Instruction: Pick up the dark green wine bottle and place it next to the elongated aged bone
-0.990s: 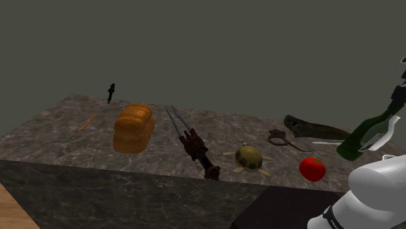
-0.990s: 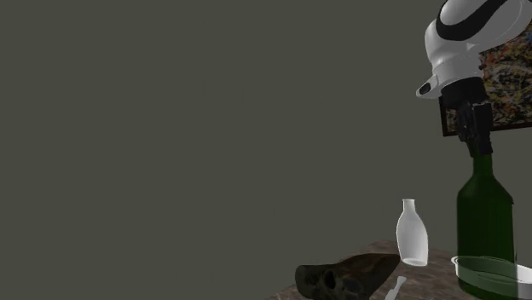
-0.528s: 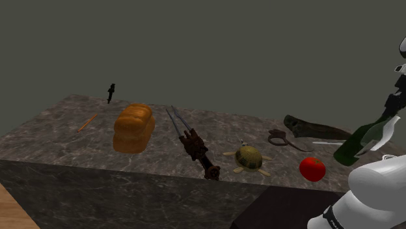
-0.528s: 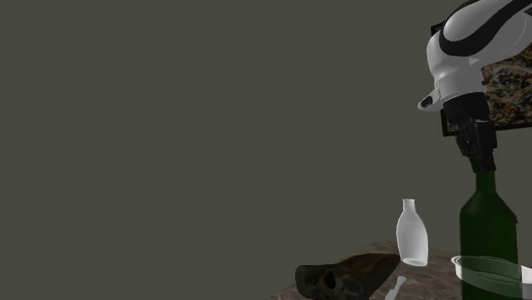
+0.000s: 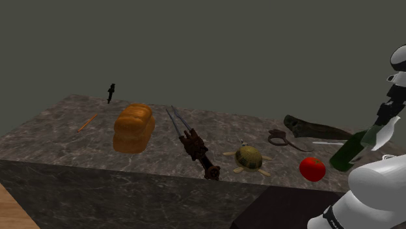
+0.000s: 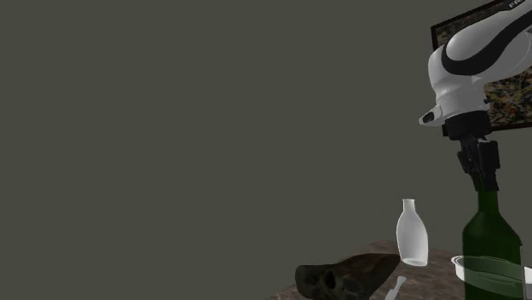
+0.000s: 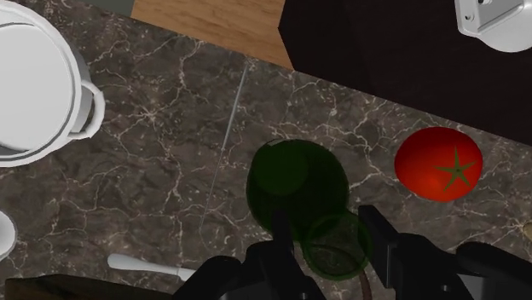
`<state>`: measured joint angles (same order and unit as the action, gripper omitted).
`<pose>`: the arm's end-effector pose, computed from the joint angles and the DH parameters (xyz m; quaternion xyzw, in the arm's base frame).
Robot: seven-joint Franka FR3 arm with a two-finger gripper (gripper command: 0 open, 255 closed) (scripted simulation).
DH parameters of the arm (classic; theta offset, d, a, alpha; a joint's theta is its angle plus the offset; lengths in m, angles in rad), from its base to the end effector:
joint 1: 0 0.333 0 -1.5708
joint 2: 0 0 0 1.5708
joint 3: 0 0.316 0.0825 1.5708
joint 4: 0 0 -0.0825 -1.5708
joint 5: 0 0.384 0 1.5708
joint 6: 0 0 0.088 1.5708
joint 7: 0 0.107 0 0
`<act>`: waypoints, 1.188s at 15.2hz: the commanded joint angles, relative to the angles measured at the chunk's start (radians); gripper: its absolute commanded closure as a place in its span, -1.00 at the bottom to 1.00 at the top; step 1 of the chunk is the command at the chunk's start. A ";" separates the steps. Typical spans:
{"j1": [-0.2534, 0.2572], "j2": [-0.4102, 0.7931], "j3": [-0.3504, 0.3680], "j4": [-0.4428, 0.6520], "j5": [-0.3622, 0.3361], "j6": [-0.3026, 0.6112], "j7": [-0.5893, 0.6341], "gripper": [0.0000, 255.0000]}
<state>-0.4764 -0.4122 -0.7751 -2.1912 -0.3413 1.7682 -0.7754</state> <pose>0.0886 -0.4490 0.4905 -0.9848 0.1639 0.0482 0.0312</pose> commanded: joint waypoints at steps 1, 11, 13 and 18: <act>0.000 0.005 -0.009 -0.023 -0.002 0.029 0.000 1.00; 0.000 0.008 -0.012 -0.030 -0.003 0.039 0.000 -1.00; 0.000 0.008 -0.012 -0.030 -0.003 0.039 0.000 -1.00; 0.005 0.005 0.005 0.033 0.008 -0.027 -0.003 -1.00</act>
<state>-0.4737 -0.4073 -0.7758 -2.1876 -0.3384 1.7702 -0.7751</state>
